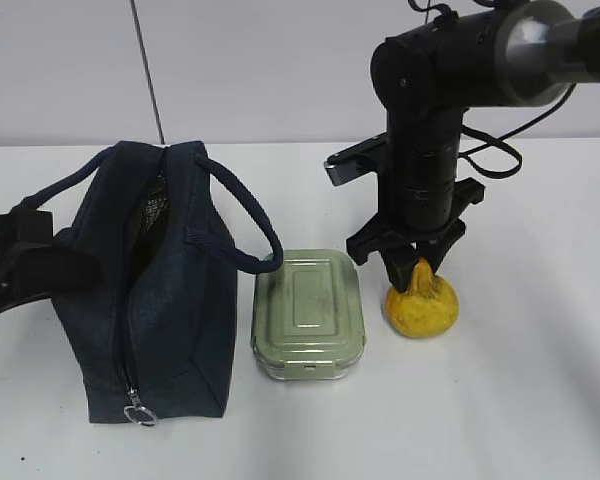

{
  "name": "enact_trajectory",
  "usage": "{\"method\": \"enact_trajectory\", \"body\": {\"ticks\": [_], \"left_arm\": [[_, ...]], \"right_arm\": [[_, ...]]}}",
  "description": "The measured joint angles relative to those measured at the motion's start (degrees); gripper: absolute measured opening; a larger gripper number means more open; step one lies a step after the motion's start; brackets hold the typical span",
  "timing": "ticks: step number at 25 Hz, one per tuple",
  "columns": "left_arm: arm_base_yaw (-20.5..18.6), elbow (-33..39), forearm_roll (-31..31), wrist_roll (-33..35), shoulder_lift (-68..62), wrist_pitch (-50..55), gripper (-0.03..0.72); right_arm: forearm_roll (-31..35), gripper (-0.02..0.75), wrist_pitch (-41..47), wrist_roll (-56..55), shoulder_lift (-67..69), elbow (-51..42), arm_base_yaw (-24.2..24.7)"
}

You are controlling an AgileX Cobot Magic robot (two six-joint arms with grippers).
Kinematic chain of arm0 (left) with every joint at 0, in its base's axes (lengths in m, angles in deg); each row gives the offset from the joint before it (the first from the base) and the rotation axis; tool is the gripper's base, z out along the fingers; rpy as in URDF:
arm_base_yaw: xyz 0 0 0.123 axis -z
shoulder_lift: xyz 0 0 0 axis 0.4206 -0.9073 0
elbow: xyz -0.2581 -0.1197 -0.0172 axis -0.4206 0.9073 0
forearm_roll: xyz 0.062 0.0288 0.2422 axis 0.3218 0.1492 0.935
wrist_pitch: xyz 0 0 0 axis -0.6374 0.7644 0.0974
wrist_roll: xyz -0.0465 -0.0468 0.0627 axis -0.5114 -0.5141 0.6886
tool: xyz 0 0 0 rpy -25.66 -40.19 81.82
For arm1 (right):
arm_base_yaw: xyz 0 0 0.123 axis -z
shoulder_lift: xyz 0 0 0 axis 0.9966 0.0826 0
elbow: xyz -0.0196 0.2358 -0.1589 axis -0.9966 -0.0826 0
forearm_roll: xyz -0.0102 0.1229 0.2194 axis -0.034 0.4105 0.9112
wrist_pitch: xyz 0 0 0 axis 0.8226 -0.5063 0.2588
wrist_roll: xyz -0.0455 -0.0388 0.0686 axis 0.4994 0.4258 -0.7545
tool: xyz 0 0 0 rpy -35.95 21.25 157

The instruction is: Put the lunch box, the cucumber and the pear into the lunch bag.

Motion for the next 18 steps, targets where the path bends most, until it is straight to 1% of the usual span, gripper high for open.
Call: {"method": "enact_trajectory", "body": {"ticks": [2, 7, 13, 16, 18], "left_arm": [[0.0, 0.0, 0.1, 0.0, 0.0, 0.0, -0.019], [0.0, 0.0, 0.1, 0.0, 0.0, 0.0, -0.019], [0.0, 0.0, 0.1, 0.0, 0.0, 0.0, -0.019], [0.0, 0.0, 0.1, 0.0, 0.0, 0.1, -0.019], [0.0, 0.0, 0.1, 0.0, 0.0, 0.1, -0.019]], "right_arm": [[-0.1, 0.293, 0.0, 0.0, 0.0, 0.0, 0.0], [-0.8, 0.281, 1.4, 0.0, 0.7, 2.6, 0.0], [-1.1, 0.276, 1.8, 0.0, 0.9, 12.4, 0.0], [1.7, 0.274, 2.0, 0.3, 0.6, 17.3, 0.0], [5.2, 0.273, 2.3, 0.6, 0.0, 20.6, 0.0]]}}
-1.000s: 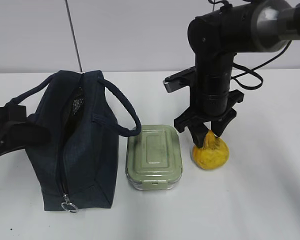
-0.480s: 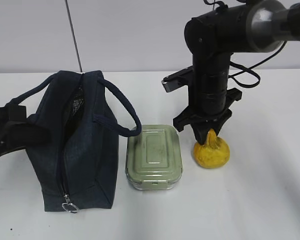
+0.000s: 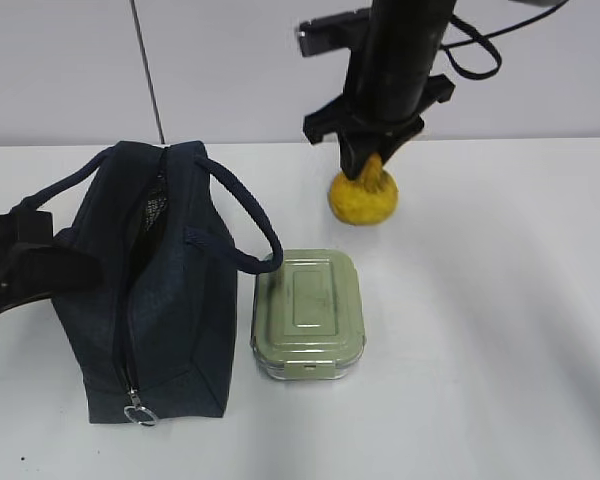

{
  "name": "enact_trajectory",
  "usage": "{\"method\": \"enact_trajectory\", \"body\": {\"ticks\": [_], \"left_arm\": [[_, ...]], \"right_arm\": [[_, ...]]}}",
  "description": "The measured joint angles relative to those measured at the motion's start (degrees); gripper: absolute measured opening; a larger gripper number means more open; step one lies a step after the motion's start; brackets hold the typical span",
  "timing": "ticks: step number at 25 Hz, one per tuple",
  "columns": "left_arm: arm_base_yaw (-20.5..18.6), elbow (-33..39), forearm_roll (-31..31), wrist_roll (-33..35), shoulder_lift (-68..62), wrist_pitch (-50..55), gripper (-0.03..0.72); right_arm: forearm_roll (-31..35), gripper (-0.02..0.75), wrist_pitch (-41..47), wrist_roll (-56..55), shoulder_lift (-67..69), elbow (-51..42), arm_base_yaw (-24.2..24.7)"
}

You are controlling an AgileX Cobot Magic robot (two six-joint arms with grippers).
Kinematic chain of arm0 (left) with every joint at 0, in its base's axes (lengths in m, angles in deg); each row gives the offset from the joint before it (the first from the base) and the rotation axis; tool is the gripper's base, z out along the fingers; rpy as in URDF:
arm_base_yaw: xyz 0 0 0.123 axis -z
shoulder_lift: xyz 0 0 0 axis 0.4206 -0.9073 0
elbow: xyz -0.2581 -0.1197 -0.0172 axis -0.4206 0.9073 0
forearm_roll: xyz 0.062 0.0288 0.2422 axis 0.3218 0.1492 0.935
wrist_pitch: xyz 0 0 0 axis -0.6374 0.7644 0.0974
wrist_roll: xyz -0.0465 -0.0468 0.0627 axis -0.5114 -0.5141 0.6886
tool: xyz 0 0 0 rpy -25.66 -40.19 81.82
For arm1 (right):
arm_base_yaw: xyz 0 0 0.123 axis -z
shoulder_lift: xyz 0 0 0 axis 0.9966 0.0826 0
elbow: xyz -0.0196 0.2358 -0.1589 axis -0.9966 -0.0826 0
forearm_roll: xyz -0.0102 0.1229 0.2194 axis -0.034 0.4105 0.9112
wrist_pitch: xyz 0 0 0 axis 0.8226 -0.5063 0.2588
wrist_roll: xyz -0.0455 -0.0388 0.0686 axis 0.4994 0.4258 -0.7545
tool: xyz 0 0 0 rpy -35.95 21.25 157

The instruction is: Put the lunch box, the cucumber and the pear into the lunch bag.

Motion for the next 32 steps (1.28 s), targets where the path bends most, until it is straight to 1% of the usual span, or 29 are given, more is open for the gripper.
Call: {"method": "enact_trajectory", "body": {"ticks": [3, 6, 8, 11, 15, 18, 26, 28, 32], "left_arm": [[0.0, 0.0, 0.0, 0.0, 0.0, 0.0, -0.019], [0.0, 0.0, 0.0, 0.0, 0.0, 0.0, -0.019], [0.0, 0.0, 0.0, 0.0, 0.0, 0.0, -0.019], [0.0, 0.0, 0.0, 0.0, 0.0, 0.0, -0.019], [0.0, 0.0, 0.0, 0.0, 0.0, -0.2, -0.019], [0.0, 0.0, 0.0, 0.0, 0.0, -0.3, -0.019], [0.0, 0.0, 0.0, 0.0, 0.0, -0.3, -0.019], [0.0, 0.0, 0.0, 0.0, 0.0, -0.3, -0.019], [0.0, 0.0, 0.0, 0.0, 0.0, 0.3, -0.019]], "right_arm": [[6.8, 0.272, 0.6, 1.8, -0.9, 5.4, 0.0], [16.0, 0.272, 1.0, 4.6, -1.3, 9.6, 0.0], [22.9, 0.272, 1.1, 6.9, -1.3, 11.0, 0.0], [29.7, 0.272, 1.1, 10.7, -1.3, 11.5, -0.8], [34.2, 0.272, -2.6, 15.9, -0.6, 11.6, -3.8], [35.5, 0.271, -6.0, 17.0, 2.2, 11.7, -5.1], [36.5, 0.281, -11.0, 17.4, 10.4, 11.7, -5.1], [36.5, 0.314, -11.7, 17.8, 11.3, 11.7, -5.1], [37.8, 0.452, -13.2, 19.0, 11.4, 12.0, -5.1]]}}
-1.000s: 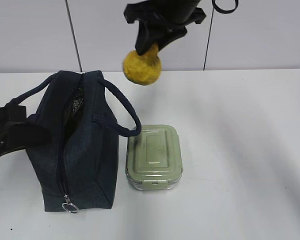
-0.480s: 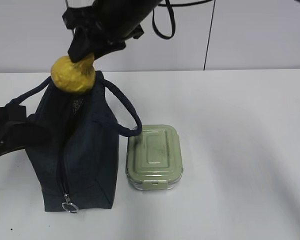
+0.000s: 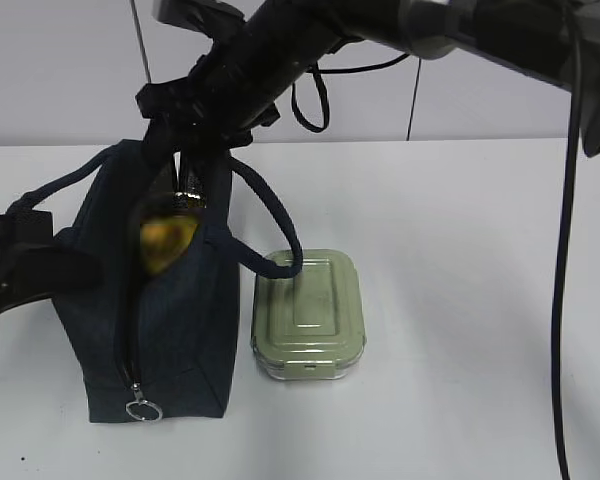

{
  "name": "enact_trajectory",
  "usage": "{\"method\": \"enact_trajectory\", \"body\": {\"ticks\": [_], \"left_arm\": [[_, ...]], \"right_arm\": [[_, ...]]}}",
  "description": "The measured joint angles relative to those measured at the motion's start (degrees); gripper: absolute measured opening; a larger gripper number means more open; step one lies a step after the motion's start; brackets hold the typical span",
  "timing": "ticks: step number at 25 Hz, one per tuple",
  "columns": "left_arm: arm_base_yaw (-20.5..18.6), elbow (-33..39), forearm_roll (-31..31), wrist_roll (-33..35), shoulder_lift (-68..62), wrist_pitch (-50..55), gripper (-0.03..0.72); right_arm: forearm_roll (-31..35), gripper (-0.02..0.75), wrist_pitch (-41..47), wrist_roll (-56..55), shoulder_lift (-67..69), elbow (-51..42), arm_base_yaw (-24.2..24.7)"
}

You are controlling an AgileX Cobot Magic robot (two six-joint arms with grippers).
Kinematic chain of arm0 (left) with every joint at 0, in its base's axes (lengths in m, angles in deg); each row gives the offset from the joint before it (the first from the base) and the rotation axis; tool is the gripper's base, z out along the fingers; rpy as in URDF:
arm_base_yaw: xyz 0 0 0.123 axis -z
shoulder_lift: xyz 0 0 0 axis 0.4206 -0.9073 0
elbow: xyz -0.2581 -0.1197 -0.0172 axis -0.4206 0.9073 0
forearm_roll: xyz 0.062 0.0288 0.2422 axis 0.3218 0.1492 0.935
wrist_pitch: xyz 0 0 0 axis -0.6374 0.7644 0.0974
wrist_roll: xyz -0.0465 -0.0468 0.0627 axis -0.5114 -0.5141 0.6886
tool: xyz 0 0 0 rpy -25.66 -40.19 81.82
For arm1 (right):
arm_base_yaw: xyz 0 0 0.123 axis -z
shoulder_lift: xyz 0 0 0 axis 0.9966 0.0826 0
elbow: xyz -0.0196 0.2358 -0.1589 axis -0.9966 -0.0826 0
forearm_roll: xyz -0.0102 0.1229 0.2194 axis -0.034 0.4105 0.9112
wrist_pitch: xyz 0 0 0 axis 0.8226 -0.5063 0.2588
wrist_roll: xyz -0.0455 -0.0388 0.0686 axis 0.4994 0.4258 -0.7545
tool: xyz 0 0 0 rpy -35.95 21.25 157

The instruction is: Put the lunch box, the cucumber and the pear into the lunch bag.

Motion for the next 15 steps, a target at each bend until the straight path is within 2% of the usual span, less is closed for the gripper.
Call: {"method": "enact_trajectory", "body": {"ticks": [2, 6, 12, 15], "left_arm": [[0.0, 0.0, 0.0, 0.0, 0.0, 0.1, -0.019], [0.0, 0.0, 0.0, 0.0, 0.0, 0.3, -0.019], [0.0, 0.0, 0.0, 0.0, 0.0, 0.3, -0.019], [0.0, 0.0, 0.0, 0.0, 0.0, 0.3, -0.019]], "right_arm": [[0.4, 0.493, 0.1, 0.0, 0.0, 0.8, 0.0], [-1.5, 0.514, 4.1, -0.8, 0.0, 5.4, 0.5], [-15.4, 0.515, 13.3, -7.9, 0.0, 13.8, 2.3], [-17.5, 0.515, 14.0, -9.0, -0.6, 14.6, 4.3]]}}
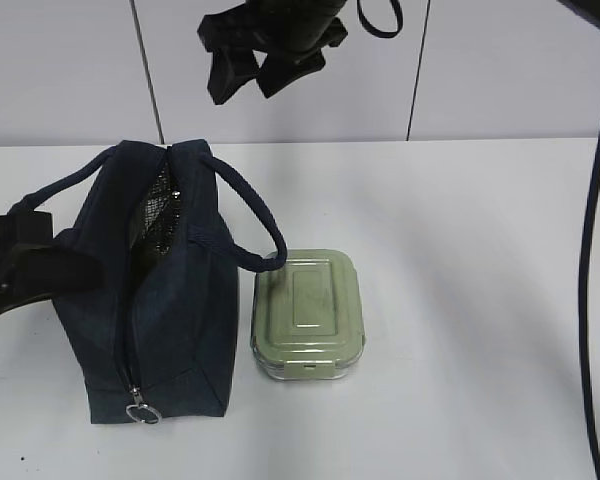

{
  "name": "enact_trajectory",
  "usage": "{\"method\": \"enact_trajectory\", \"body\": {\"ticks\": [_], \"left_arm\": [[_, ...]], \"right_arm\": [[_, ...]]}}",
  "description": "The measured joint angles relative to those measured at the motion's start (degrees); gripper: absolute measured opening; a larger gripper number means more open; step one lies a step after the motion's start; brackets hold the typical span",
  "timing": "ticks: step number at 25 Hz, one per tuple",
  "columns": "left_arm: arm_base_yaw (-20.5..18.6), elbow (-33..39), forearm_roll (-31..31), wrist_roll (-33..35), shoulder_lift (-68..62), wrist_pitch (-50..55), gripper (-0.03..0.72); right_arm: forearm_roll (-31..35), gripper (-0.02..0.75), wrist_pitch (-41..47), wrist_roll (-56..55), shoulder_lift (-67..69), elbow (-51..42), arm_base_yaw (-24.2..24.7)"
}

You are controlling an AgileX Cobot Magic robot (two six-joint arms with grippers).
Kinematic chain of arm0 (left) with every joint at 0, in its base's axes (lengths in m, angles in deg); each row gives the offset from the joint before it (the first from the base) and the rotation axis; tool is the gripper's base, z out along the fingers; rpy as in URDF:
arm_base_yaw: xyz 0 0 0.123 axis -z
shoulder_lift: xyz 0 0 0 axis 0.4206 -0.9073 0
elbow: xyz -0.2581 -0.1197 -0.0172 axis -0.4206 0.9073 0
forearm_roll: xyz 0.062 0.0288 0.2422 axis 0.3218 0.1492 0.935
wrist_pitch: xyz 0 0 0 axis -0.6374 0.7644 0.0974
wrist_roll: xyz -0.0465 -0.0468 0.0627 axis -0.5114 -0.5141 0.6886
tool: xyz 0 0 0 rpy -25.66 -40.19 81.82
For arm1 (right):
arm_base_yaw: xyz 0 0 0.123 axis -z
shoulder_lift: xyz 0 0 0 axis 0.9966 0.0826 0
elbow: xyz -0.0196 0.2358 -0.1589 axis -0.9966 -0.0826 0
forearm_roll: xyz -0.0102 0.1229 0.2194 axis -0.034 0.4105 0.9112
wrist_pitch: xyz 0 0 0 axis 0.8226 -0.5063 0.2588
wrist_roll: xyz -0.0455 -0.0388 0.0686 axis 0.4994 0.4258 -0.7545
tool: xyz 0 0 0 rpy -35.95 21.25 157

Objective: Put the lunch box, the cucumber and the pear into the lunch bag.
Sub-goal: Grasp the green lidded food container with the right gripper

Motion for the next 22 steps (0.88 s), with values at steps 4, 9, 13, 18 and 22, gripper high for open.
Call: {"method": "enact_trajectory", "body": {"ticks": [4, 9, 13, 18, 22], "left_arm": [[0.0, 0.0, 0.0, 0.0, 0.0, 0.0, -0.019], [0.0, 0.0, 0.0, 0.0, 0.0, 0.0, -0.019], [0.0, 0.0, 0.0, 0.0, 0.0, 0.1, -0.019], [0.0, 0.0, 0.0, 0.0, 0.0, 0.1, -0.019], [0.0, 0.0, 0.1, 0.0, 0.0, 0.1, -0.019]], "right_arm": [[-1.1, 0.515, 0.4, -2.3, -0.9, -0.7, 2.7], [-1.1, 0.515, 0.5, -3.4, -4.1, -5.0, 7.4], [-1.0, 0.515, 0.5, -3.5, -7.1, -11.1, 11.8], [2.8, 0.515, 0.4, -0.4, -9.1, -21.7, 16.9], [9.0, 0.515, 0.1, 4.8, -10.7, -31.1, 19.9]]}}
